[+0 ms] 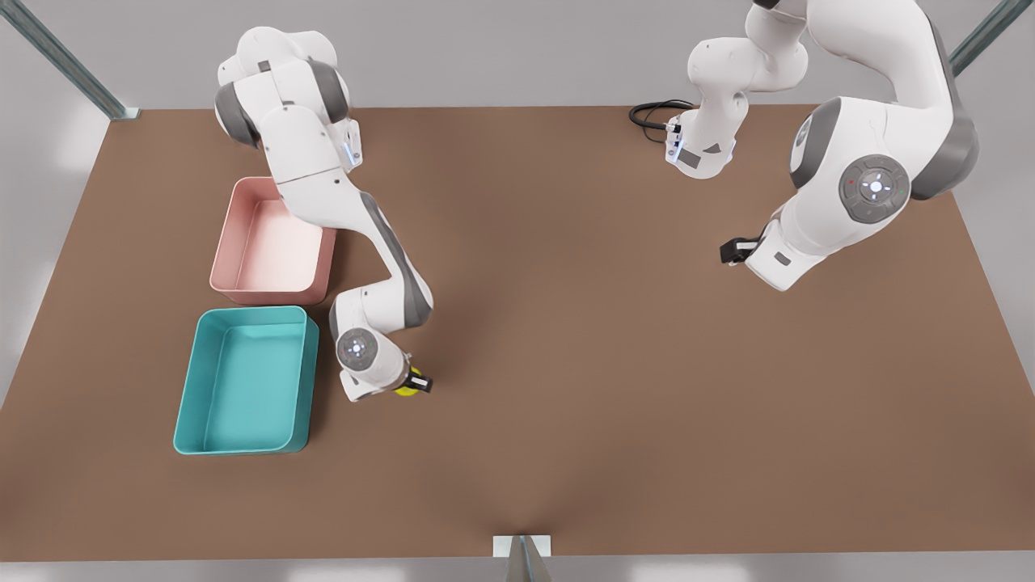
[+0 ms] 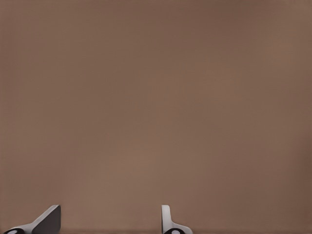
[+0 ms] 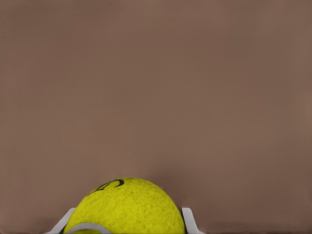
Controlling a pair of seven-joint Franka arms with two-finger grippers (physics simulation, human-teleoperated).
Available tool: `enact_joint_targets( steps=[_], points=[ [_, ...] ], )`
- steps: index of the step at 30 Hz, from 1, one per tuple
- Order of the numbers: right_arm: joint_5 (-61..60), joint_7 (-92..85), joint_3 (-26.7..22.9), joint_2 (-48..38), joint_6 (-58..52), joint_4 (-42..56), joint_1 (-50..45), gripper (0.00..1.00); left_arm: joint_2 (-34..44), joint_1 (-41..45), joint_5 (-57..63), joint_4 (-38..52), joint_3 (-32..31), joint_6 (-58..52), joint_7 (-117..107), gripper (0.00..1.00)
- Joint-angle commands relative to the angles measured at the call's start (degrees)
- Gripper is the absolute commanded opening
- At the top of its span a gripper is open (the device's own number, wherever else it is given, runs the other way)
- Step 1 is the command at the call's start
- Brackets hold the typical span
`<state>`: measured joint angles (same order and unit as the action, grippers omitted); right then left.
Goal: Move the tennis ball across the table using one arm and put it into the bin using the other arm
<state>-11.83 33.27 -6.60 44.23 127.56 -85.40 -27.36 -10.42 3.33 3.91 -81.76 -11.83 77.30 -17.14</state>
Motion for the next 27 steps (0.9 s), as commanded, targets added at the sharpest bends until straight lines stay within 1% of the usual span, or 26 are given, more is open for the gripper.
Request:
enact_joint_targets(
  steps=[1,4,6,7,9,11,12,13,14,15,20,21,22,23,24,25,27],
  points=[
    [0.7,-4.4,0.0,-2.1,-5.8,0.3,0.7,0.67,0.1,0.0,0.0,0.0,0.0,0.0,-1.9,1.00],
    [2.1,-17.8,-0.7,-8.0,-14.3,0.2,4.4,0.67,0.0,-0.1,0.0,0.0,0.0,0.0,-1.9,1.00],
    [7.3,-27.4,-1.7,-11.1,-20.1,0.3,8.8,0.67,0.1,-0.1,0.0,0.0,0.0,0.0,-1.9,1.00],
    [8.4,-33.1,-3.9,-12.1,-21.6,0.3,10.3,0.67,0.0,0.0,0.0,0.0,0.0,0.0,-1.9,1.00],
    [9.5,-42.9,-9.3,-12.6,-22.2,0.3,10.8,0.67,0.1,-0.1,0.0,0.0,0.0,0.0,-1.9,1.00],
    [9.5,-46.5,-12.6,-11.8,-22.1,0.3,10.9,0.67,0.1,0.0,0.0,0.0,0.0,-0.1,-1.9,1.00],
    [9.5,-47.1,-13.8,-10.5,-22.1,0.3,11.1,0.67,0.1,-0.1,0.0,0.0,0.0,-0.1,-1.9,1.00],
    [9.5,-47.0,-13.8,-9.2,-21.6,0.3,11.8,0.67,0.1,-0.1,0.0,0.0,0.0,-0.1,-1.9,1.00],
    [9.4,-47.0,-13.9,-8.5,-21.4,0.3,12.2,0.71,0.1,0.0,0.0,0.0,0.0,-0.1,-1.9,1.00],
    [9.3,-46.8,-13.9,-8.2,-21.0,0.3,12.3,1.00,0.1,0.0,0.0,0.0,0.0,-0.1,-1.9,1.00],
    [8.6,-45.3,-13.4,-8.9,-22.2,2.3,12.8,1.00,0.1,0.0,0.0,0.0,0.0,-0.1,-1.9,1.00],
    [9.3,-40.3,-11.2,-12.1,-27.9,3.0,12.7,1.00,0.1,0.0,0.0,0.0,0.0,-0.1,-1.9,1.00],
    [9.5,-39.0,-11.1,-13.2,-36.2,7.3,12.5,1.00,0.1,0.0,0.0,0.0,0.0,0.0,-1.9,1.00],
    [9.6,-39.8,-11.0,-15.0,-39.5,9.5,12.9,1.00,0.1,0.0,0.0,0.0,0.0,0.0,-1.9,1.00],
    [16.0,-44.9,-7.2,-20.0,-39.8,8.8,13.9,1.00,0.1,0.0,0.0,0.0,0.0,0.0,-1.9,1.00],
    [17.5,-45.2,-4.0,-24.2,-39.8,7.8,16.4,1.00,0.1,0.0,0.0,0.0,0.0,0.0,-1.9,1.00],
    [17.4,-44.0,-0.3,-30.5,-42.4,6.1,19.7,1.00,0.1,0.0,0.0,0.0,0.0,-0.1,-1.9,1.00]
  ],
)
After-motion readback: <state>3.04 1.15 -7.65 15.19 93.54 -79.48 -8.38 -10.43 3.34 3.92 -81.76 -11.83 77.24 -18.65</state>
